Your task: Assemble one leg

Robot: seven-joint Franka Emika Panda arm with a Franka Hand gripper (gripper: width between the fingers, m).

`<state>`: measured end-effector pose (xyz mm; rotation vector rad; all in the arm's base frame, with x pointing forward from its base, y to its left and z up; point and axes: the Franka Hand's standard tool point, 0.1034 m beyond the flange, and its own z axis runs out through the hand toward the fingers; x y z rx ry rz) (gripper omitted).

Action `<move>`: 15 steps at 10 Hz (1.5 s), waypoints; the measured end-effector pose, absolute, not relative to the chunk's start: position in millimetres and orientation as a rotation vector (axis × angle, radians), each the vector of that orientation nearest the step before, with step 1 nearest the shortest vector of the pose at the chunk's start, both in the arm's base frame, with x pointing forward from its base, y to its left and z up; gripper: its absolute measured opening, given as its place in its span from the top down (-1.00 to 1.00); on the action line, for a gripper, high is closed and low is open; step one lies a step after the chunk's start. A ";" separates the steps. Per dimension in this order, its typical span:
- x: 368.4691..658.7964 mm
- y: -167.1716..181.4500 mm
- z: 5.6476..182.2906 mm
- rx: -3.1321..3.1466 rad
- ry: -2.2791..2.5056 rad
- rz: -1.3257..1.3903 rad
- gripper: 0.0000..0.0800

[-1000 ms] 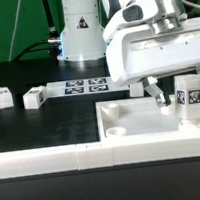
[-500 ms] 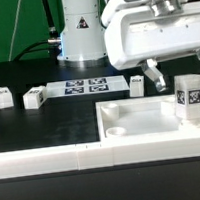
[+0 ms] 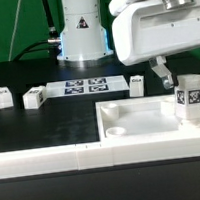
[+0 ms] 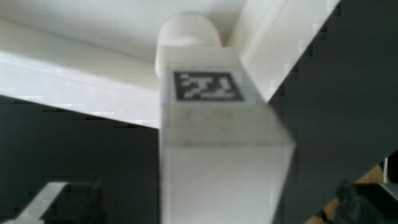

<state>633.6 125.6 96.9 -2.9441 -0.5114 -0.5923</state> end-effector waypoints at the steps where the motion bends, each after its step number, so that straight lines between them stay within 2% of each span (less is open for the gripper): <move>1: 635.8 123.1 97.0 -2.967 -0.516 -0.442 -0.62; 4: 630.5 122.9 95.7 -2.978 -0.544 -0.100 -0.62; 7: 629.9 125.0 93.5 -2.973 -0.548 -0.050 -0.62; 8: 629.9 125.0 93.4 -2.973 -0.548 -0.049 -0.40; 9: 629.9 125.0 93.4 -2.973 -0.548 -0.049 -0.40; 10: 630.0 124.9 93.5 -2.973 -0.548 -0.050 0.10; 11: 630.3 124.3 93.7 -2.974 -0.547 -0.051 0.25; 15: 630.7 124.2 94.0 -2.980 -0.507 -0.050 0.25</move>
Offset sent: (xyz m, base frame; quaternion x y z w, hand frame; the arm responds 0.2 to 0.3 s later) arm 0.0009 -0.0113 -0.0060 0.0022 -0.2178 -0.0295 0.9755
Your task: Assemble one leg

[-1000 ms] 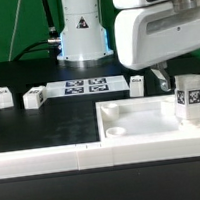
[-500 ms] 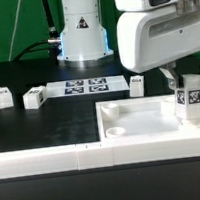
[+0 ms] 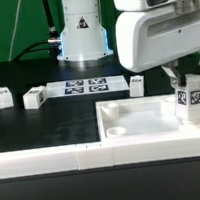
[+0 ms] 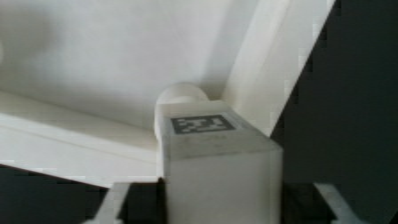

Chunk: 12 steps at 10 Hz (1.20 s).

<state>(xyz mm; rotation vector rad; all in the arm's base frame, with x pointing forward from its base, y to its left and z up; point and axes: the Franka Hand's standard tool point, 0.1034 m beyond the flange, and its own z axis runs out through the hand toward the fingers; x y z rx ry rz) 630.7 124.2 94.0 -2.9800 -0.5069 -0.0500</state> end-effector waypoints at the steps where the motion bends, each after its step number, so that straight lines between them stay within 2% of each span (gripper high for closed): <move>1: 630.7 124.4 94.0 -2.995 -0.397 -0.043 0.25; 12: 634.6 125.4 93.2 -2.755 1.137 0.034 0.25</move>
Offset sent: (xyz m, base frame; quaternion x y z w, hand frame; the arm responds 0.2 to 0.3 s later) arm -0.0055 -0.0041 -0.0139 -0.0082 0.0035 0.2949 0.9555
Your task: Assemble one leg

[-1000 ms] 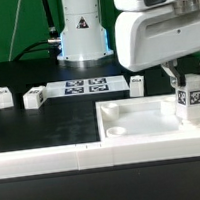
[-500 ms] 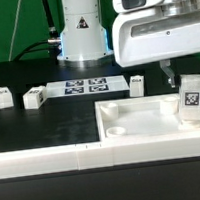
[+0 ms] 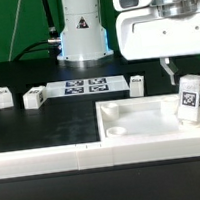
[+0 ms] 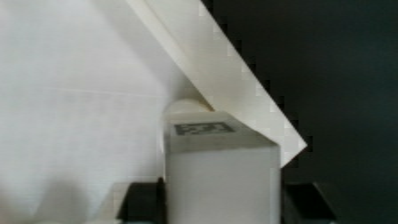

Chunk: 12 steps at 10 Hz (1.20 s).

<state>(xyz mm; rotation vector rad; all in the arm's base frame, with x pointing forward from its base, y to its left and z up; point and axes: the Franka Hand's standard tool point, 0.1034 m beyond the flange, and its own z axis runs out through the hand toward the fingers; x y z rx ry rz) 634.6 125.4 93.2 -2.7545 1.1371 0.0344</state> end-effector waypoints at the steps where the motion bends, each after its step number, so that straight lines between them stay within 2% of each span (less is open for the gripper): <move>1: 634.5 125.5 93.1 -2.712 1.220 0.047 0.25; 3: 634.3 126.3 93.1 -2.716 1.206 0.049 0.25; 4: 634.3 126.3 93.0 -2.744 1.138 0.043 -0.20; 5: 634.3 125.9 92.4 -2.777 1.055 0.036 -0.20; 6: 634.6 126.7 92.9 -2.836 0.894 0.020 -0.53; 7: 634.4 129.9 93.5 -2.909 0.686 -0.003 -0.59; 10: 630.5 146.7 93.7 -3.062 0.100 -0.056 -0.62; 12: 630.7 142.6 91.6 -3.072 -0.307 -0.072 -0.62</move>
Offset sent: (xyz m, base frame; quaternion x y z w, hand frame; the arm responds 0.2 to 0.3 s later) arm 0.0000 0.0000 0.0000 0.0000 0.0000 -0.0799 0.9968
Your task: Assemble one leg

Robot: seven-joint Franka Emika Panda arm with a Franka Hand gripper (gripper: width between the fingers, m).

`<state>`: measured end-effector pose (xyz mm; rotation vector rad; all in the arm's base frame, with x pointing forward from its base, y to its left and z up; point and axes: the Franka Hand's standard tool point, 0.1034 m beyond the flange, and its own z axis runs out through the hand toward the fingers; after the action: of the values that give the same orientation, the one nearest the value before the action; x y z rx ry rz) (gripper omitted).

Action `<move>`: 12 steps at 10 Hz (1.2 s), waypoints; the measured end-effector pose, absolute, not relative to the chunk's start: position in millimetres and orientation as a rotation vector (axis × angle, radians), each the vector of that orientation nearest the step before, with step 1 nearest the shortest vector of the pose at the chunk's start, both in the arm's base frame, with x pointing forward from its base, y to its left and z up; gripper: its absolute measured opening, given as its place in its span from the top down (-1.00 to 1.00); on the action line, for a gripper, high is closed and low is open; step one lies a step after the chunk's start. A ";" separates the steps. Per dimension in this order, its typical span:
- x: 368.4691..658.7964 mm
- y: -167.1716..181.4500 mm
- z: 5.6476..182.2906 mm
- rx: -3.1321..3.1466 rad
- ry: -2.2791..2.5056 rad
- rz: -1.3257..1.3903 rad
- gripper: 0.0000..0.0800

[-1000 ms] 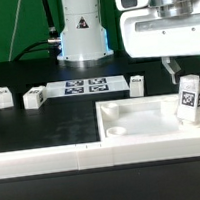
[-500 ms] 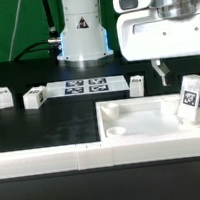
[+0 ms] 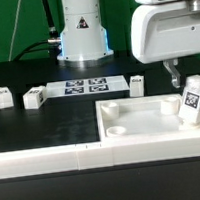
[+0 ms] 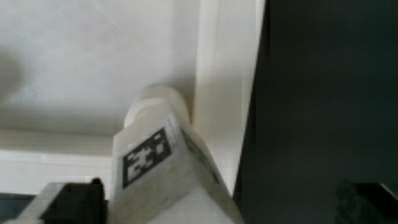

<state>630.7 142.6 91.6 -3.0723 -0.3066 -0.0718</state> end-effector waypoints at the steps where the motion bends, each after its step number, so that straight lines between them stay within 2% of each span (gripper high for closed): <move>1: 630.8 137.4 89.5 -3.057 -0.451 -0.069 -0.62; 5: 630.6 134.0 89.1 -2.946 -0.959 -0.072 -0.62; 7: 630.5 134.2 89.0 -2.944 -0.963 -0.072 -0.62; 9: 630.4 134.2 89.0 -2.944 -0.963 -0.072 0.04; 10: 631.1 132.9 89.2 -2.946 -0.961 -0.074 0.25; 12: 631.3 132.6 89.4 -2.951 -0.945 -0.075 0.25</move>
Offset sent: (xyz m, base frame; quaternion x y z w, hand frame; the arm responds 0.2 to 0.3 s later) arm -0.0009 0.0022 0.0034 -0.0039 0.0018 -0.1540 0.9881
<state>631.3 132.6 89.4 -2.9507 -0.9447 -0.0748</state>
